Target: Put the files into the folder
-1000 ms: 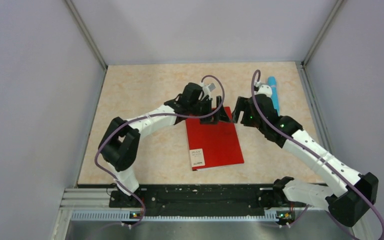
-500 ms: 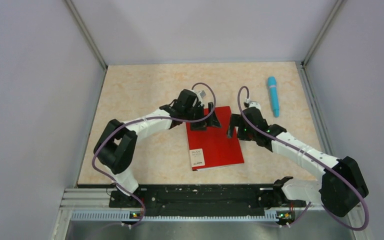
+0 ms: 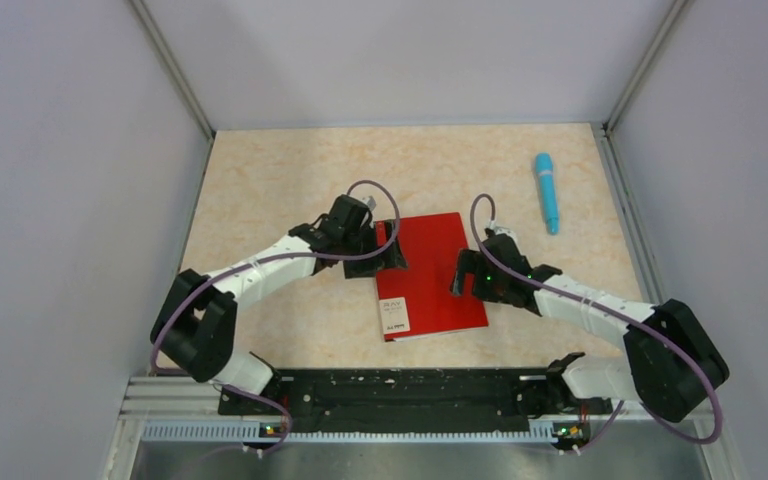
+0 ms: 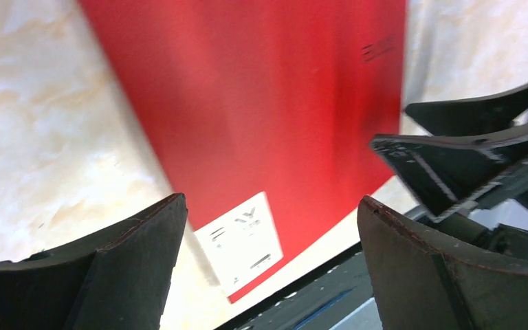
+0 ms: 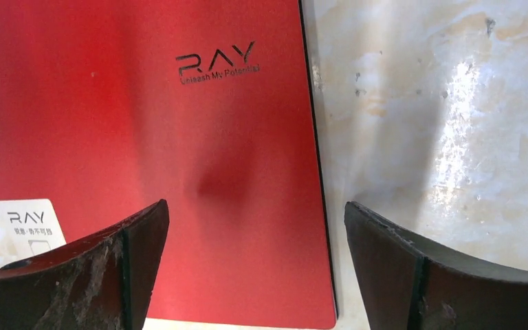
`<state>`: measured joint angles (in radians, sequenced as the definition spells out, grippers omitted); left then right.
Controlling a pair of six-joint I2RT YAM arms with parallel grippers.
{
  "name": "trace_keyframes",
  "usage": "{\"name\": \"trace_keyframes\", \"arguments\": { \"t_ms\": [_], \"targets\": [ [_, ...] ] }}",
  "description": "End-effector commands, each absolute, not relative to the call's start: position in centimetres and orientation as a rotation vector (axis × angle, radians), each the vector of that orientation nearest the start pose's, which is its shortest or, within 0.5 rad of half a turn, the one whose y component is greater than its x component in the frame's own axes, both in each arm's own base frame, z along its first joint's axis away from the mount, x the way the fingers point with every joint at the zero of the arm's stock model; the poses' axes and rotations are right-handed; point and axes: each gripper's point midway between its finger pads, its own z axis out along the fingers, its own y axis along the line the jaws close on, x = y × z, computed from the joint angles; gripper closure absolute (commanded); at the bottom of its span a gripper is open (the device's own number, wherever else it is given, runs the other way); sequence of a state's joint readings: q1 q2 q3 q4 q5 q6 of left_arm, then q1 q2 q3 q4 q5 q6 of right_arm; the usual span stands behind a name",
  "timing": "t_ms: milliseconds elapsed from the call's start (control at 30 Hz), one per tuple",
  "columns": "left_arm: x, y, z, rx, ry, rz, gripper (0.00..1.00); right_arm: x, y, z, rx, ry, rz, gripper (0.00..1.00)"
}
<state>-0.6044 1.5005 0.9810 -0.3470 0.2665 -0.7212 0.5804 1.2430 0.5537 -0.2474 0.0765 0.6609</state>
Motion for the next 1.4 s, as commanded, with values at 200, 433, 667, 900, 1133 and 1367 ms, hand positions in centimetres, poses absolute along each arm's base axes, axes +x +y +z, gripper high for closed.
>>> {"name": "trace_keyframes", "arguments": {
  "t_ms": [200,433,667,900,1133,1367],
  "targets": [
    [26.0,-22.5,9.6,-0.157,2.614,-0.658,0.02,22.0,20.7,2.7,0.124,2.559,0.537,0.02],
    [26.3,-20.9,9.9,-0.211,2.592,-0.634,0.02,22.2,20.1,2.8,0.137,2.561,0.427,0.02],
    [27.6,-19.4,13.1,-0.176,2.506,-0.577,0.02,24.6,17.3,7.6,0.149,2.459,0.313,0.01],
    [29.4,-17.6,17.3,-0.168,2.403,-0.447,0.02,27.5,17.5,15.8,0.117,2.259,0.38,0.01],
    [30.1,-16.0,21.4,-0.2,2.279,-0.391,0.02,29.2,18.7,21.3,0.11,2.122,0.462,0.01],
    [29.9,-15.2,22.9,-0.194,2.222,-0.381,0.02,30.1,19.8,22.2,0.1,2.086,0.508,0.01]
  ]
}}
